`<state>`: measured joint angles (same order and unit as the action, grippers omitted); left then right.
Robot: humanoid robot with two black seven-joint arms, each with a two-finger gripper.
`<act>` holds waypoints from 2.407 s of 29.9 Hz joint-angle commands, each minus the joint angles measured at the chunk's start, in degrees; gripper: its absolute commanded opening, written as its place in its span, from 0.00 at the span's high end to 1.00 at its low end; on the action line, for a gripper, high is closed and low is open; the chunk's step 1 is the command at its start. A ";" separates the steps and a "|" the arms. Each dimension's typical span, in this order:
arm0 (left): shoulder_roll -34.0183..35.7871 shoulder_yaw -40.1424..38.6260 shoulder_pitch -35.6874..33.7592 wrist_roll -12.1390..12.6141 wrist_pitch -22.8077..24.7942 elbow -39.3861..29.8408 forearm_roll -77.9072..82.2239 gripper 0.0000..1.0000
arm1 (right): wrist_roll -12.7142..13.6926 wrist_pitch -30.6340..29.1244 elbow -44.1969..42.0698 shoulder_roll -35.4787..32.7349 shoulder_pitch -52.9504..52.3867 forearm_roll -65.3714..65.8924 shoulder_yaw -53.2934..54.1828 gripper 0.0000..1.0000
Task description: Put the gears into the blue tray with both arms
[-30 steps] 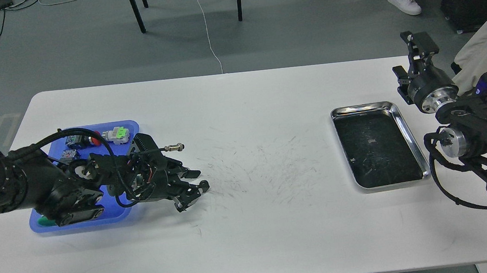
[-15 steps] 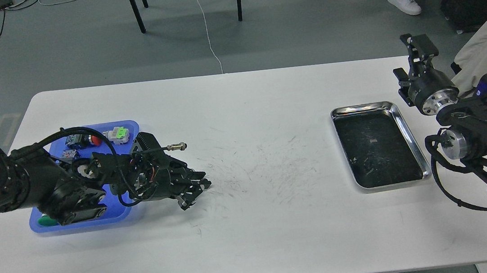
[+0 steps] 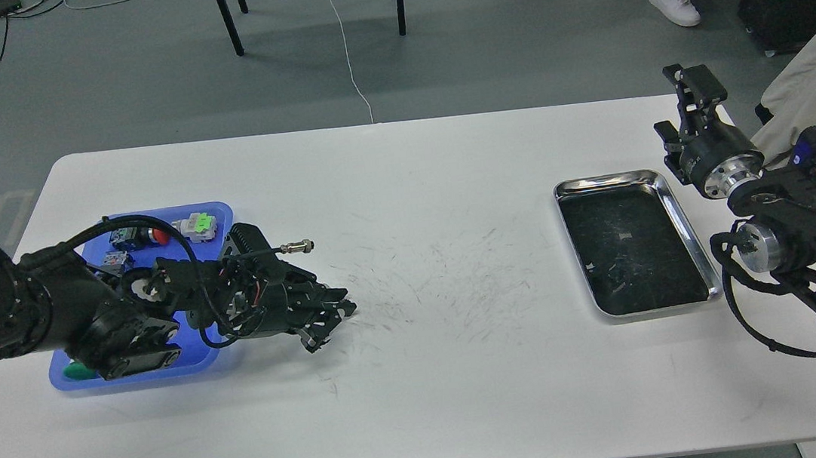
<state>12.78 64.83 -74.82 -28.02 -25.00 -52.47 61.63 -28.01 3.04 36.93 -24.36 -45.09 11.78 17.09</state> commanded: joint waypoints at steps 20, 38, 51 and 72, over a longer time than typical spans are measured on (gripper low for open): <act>24.83 -0.50 -1.30 0.02 -0.40 -0.52 8.95 0.86 | 0.01 0.04 0.16 0.01 -0.62 0.00 -0.48 0.04; 24.22 -3.75 5.65 0.02 -0.49 2.81 8.77 0.85 | 0.01 0.04 0.42 0.01 -0.44 0.00 -0.57 0.04; 24.57 -4.18 6.18 0.02 -0.49 3.52 8.77 0.76 | 0.01 0.04 0.34 0.01 -0.53 0.00 -0.57 0.04; 31.06 -17.96 6.09 0.02 1.62 2.56 7.46 0.49 | 0.01 0.04 0.60 -0.78 -0.70 0.00 -0.57 0.04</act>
<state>41.39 52.79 -68.59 -28.00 -24.63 -49.47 69.26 -28.00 3.08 37.37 -24.76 -45.67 11.78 16.54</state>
